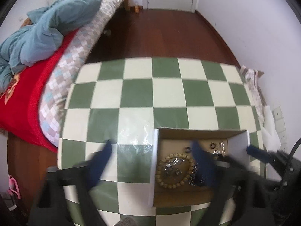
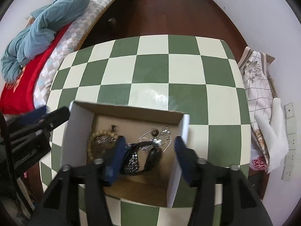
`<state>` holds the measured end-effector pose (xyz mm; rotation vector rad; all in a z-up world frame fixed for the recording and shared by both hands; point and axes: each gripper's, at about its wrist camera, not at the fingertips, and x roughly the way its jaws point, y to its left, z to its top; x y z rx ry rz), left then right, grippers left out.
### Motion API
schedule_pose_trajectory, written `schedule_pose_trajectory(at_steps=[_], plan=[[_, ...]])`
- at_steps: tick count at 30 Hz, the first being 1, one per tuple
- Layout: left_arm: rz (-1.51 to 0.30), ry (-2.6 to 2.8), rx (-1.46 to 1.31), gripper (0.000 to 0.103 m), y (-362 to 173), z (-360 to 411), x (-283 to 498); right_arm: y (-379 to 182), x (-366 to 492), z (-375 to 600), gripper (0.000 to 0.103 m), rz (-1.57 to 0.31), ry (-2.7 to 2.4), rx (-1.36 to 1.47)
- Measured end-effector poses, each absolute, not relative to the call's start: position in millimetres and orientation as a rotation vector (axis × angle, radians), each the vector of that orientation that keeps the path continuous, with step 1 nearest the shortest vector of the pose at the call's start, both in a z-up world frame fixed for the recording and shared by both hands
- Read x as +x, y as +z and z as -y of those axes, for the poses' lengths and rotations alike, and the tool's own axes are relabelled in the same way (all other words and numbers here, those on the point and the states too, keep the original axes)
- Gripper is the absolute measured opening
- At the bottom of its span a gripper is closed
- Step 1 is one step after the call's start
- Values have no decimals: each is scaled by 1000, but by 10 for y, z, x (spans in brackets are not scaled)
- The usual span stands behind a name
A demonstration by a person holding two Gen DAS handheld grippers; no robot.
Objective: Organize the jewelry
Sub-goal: 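Open both tools to drop the black rings into the box, then raise both open tools away from the box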
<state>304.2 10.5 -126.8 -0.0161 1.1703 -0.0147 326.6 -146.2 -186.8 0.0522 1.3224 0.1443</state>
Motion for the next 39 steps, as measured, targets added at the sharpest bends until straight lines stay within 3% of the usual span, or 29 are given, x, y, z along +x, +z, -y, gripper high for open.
schedule_pose_trajectory(at_steps=[2, 4, 7, 22, 39], plan=[[-1152, 5, -12, 95, -1158, -141, 2999, -1824, 3212, 1436, 92, -1325, 129, 33], [-1143, 26, 6, 103, -1092, -167, 2966, -1750, 3140, 1435, 95, -1318, 116, 28], [-1118, 59, 40, 103, -1010, -191, 2865, -1679, 3052, 1446, 102, -1325, 90, 25], [-1050, 75, 82, 103, -756, -153, 1905, -1239, 2136, 1589, 103, -1247, -18, 42], [-822, 21, 36, 103, 377, -205, 615, -23, 815, 1766, 103, -1000, -41, 59]])
